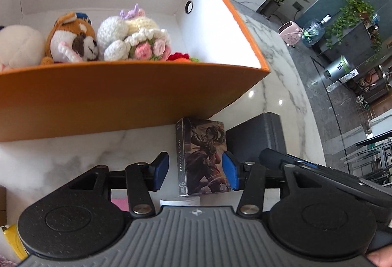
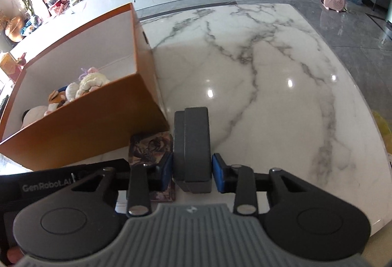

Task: Organize objects
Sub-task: 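Grasp the printed card box with the left tool while the right tool grasps the dark gray box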

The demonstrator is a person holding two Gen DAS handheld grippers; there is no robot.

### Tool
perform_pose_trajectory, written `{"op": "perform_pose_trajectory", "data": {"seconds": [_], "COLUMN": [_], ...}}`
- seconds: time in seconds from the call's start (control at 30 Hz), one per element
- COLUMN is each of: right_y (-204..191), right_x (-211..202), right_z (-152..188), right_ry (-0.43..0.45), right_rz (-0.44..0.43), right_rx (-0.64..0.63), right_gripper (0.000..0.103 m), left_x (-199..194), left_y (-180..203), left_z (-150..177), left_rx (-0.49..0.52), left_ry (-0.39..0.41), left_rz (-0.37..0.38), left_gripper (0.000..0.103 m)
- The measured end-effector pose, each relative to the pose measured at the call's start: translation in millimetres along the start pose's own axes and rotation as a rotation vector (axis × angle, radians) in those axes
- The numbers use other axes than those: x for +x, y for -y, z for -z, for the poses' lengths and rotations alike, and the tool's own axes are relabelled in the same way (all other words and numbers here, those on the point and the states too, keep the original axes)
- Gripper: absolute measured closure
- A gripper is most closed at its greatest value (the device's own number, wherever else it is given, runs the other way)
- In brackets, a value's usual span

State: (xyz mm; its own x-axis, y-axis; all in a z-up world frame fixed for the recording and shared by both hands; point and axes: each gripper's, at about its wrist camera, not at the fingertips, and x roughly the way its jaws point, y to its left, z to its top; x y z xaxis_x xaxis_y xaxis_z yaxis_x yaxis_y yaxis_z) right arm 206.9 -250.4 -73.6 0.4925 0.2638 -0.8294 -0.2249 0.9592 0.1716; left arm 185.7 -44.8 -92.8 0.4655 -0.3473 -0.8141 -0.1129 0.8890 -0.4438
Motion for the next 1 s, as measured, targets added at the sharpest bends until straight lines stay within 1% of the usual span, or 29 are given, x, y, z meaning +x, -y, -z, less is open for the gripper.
{"op": "perform_pose_trajectory", "data": {"seconds": [0.1,0.17,0.27,0.33,0.37,0.47,0.5,0.53,0.6,0.63,0.7,0.73,0.77,0.87,1.0], "right_y": [4.9,7.0,9.7,12.1,12.6,11.5,11.7,12.0,11.9,11.9,11.7,11.0,10.4,9.4,11.1], "right_x": [-1.0,-1.5,-1.1,1.2,2.5,3.8,3.9,4.2,4.4,4.4,4.6,4.5,4.7,4.1,4.3], "right_z": [-0.6,-0.5,-0.6,-0.5,-0.4,-0.2,-0.4,-0.4,-0.1,0.4,0.7,1.0,1.4,2.6,2.8], "right_ry": [-0.008,-0.010,-0.012,-0.023,-0.026,-0.027,-0.028,-0.027,-0.026,-0.027,-0.028,-0.029,-0.028,-0.027,-0.031], "right_rz": [-0.015,-0.022,-0.038,-0.063,-0.071,-0.074,-0.076,-0.078,-0.084,-0.088,-0.092,-0.095,-0.095,-0.094,-0.103], "right_rx": [0.020,0.030,0.047,0.064,0.069,0.069,0.071,0.074,0.079,0.081,0.084,0.084,0.082,0.080,0.097], "right_gripper": [0.067,0.067,0.066,0.065,0.064,0.064,0.064,0.064,0.064,0.064,0.064,0.064,0.064,0.064,0.064], "left_x": [8.3,12.4,18.3,22.5,23.4,26.1,27.0,27.6,28.0,28.7,26.9,26.3,25.4,19.9,12.1], "left_y": [0.2,0.3,-1.0,-2.3,-3.0,0.1,1.4,2.5,5.5,7.3,7.0,6.5,7.3,13.1,19.6], "left_z": [0.5,1.2,1.6,1.6,0.8,0.7,0.5,0.4,0.6,1.6,1.0,0.6,0.1,-0.8,0.2], "left_rx": [-0.014,-0.020,-0.032,-0.041,-0.041,-0.016,-0.003,0.005,0.012,0.018,0.014,0.010,0.016,0.051,0.072], "left_ry": [-0.019,-0.024,-0.034,-0.049,-0.042,-0.036,-0.038,-0.042,-0.042,-0.041,-0.047,-0.051,-0.051,-0.047,-0.035], "left_rz": [-0.011,-0.022,-0.031,-0.029,-0.019,-0.018,-0.017,-0.014,-0.013,-0.016,-0.009,-0.005,-0.011,-0.039,-0.060], "left_gripper": [0.045,0.041,0.041,0.041,0.041,0.042,0.044,0.051,0.051,0.053,0.059,0.063,0.067,0.074,0.081]}}
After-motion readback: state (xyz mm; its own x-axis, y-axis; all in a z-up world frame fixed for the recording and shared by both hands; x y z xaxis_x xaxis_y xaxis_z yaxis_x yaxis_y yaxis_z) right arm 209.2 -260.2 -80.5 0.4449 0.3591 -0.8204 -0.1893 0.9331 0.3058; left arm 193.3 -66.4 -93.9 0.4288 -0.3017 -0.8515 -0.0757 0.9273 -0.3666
